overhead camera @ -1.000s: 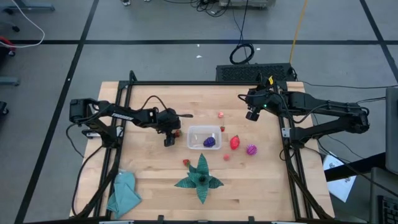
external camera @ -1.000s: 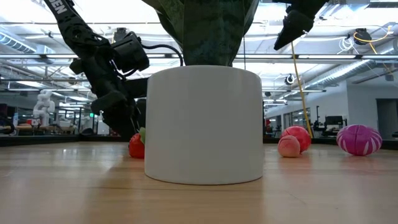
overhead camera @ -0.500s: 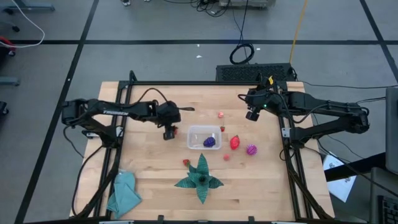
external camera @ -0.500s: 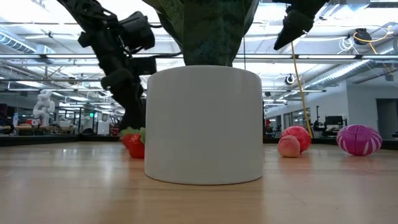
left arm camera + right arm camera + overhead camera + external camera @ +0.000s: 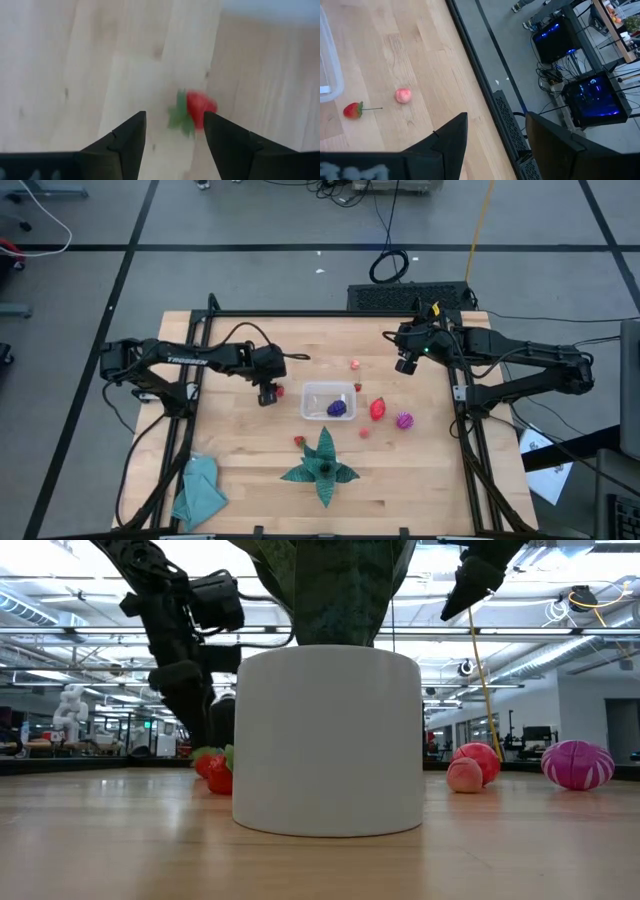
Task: Pick and placing Produce into tupperware
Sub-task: Put the red strawberry into the transparent bin
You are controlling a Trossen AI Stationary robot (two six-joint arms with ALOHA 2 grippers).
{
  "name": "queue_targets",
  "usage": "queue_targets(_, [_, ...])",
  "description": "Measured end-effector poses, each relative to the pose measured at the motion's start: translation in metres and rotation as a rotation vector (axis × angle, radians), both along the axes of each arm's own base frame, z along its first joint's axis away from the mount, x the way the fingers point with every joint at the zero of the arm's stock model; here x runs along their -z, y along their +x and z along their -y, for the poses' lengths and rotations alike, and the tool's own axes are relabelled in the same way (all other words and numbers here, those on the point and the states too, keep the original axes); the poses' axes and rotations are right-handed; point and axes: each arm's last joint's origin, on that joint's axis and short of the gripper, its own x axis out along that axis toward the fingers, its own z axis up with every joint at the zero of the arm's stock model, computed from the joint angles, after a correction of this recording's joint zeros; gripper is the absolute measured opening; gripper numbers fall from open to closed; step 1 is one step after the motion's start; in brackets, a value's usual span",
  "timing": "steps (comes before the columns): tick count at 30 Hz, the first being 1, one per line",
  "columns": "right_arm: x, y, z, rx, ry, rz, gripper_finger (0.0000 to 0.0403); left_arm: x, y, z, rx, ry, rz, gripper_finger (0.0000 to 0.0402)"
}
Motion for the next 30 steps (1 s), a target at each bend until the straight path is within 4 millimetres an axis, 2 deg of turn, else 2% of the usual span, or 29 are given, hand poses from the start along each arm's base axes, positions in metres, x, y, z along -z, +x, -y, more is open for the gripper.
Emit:
queue_targets(5, [0.000,0.000,0.000,-0.003,-0.002,-0.003,0.0192,0.003,-0.008,-0.001,-0.039,-0.028,-0.078,0.0205])
queue_targets(18, [0.000,0.000,0.000,0.003,0.003,0.003,0.0192,0.000,-0.004,-0.011,-0.063,-0.028,-0.001,0.0206])
queue_targets(23, [0.000,0.000,0.000,0.013,0.010,0.014,0.0192,-0.001,-0.003,-0.018,-0.088,-0.053,0.047,0.0227])
queue_targets(26, [0.000,0.000,0.000,0.013,0.010,0.014,0.0192,-0.001,-0.004,-0.019,-0.153,-0.078,0.052,0.0247])
queue_targets(30, [0.000,0.000,0.000,0.011,0.009,0.012,0.0192,-0.001,-0.004,-0.018,-0.370,-0.127,0.064,0.0264])
